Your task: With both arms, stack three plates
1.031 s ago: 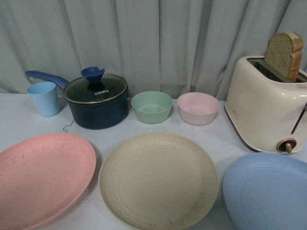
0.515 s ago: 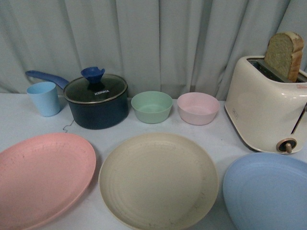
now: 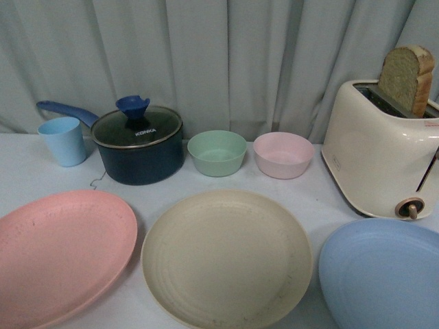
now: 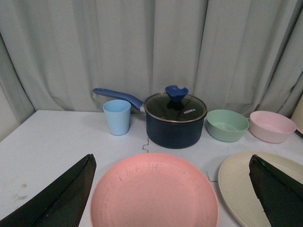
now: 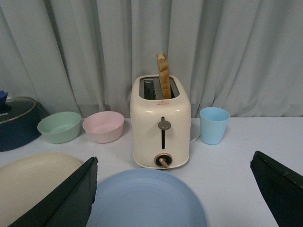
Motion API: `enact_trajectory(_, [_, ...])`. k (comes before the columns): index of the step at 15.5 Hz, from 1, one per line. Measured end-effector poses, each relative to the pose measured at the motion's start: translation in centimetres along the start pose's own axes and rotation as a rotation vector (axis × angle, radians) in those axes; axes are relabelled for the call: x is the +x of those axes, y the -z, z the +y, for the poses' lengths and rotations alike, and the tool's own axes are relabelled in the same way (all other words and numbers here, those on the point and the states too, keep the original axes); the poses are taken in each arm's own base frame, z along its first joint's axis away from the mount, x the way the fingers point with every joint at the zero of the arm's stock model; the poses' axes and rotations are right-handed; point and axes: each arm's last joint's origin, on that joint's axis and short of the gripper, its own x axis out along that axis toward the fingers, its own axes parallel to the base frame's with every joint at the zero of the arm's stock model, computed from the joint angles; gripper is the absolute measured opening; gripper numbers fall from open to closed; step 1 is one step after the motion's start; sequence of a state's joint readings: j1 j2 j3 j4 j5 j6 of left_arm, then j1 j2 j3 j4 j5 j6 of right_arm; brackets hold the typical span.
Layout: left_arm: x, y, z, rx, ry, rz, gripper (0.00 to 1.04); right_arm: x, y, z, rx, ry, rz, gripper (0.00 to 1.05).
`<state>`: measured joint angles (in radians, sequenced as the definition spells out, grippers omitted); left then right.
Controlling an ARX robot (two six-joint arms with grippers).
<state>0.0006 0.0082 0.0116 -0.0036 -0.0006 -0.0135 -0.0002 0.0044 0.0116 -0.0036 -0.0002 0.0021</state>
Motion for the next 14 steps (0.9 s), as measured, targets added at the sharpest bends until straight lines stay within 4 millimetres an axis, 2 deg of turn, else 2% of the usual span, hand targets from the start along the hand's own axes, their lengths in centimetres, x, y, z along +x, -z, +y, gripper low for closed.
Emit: enact_trajectory(14, [0.00, 0.00, 0.00, 0.000, 0.000, 0.000, 0.98, 0.00, 0.00, 0.00, 0.000, 0.000, 0.000, 0.98])
